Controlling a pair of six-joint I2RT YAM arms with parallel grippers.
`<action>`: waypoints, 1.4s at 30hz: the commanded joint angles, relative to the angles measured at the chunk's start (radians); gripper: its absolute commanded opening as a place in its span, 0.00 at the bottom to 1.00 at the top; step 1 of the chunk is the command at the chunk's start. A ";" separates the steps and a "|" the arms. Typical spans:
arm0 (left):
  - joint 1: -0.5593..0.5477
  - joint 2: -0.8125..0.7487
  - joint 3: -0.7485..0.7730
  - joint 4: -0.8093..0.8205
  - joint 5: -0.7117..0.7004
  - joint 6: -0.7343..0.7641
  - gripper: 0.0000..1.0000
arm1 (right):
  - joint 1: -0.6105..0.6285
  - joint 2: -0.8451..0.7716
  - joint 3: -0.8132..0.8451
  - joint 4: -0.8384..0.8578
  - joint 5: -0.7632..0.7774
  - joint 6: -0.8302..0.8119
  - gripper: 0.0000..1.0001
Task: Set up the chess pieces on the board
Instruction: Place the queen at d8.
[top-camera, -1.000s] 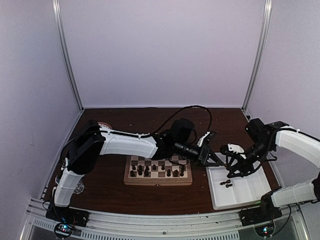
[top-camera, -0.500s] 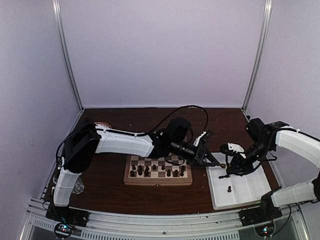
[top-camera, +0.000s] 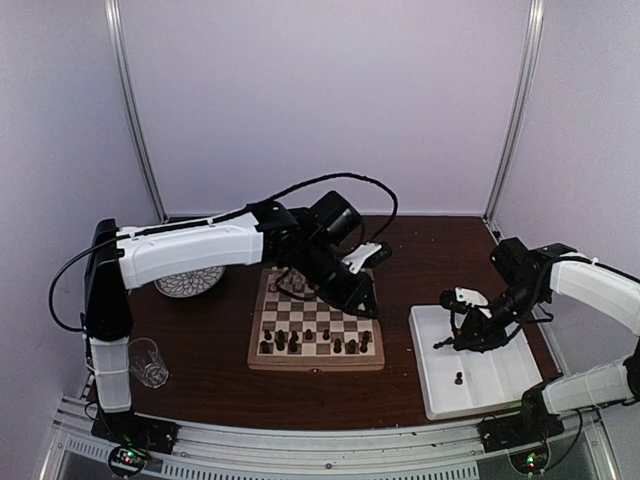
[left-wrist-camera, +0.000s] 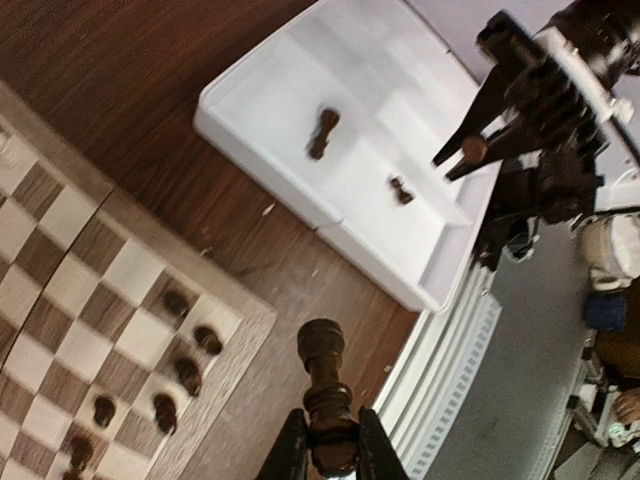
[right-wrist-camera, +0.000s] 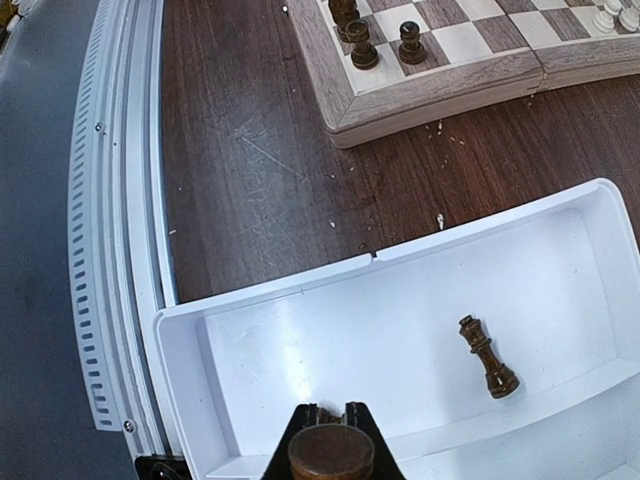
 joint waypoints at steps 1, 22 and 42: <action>0.012 -0.042 0.030 -0.402 -0.227 0.190 0.00 | -0.005 0.010 -0.010 0.011 0.012 0.012 0.01; 0.033 0.057 0.026 -0.496 -0.346 0.214 0.00 | -0.005 0.027 0.000 0.010 0.015 0.027 0.03; 0.034 0.115 0.048 -0.472 -0.293 0.215 0.00 | -0.005 0.034 0.000 0.016 0.017 0.028 0.03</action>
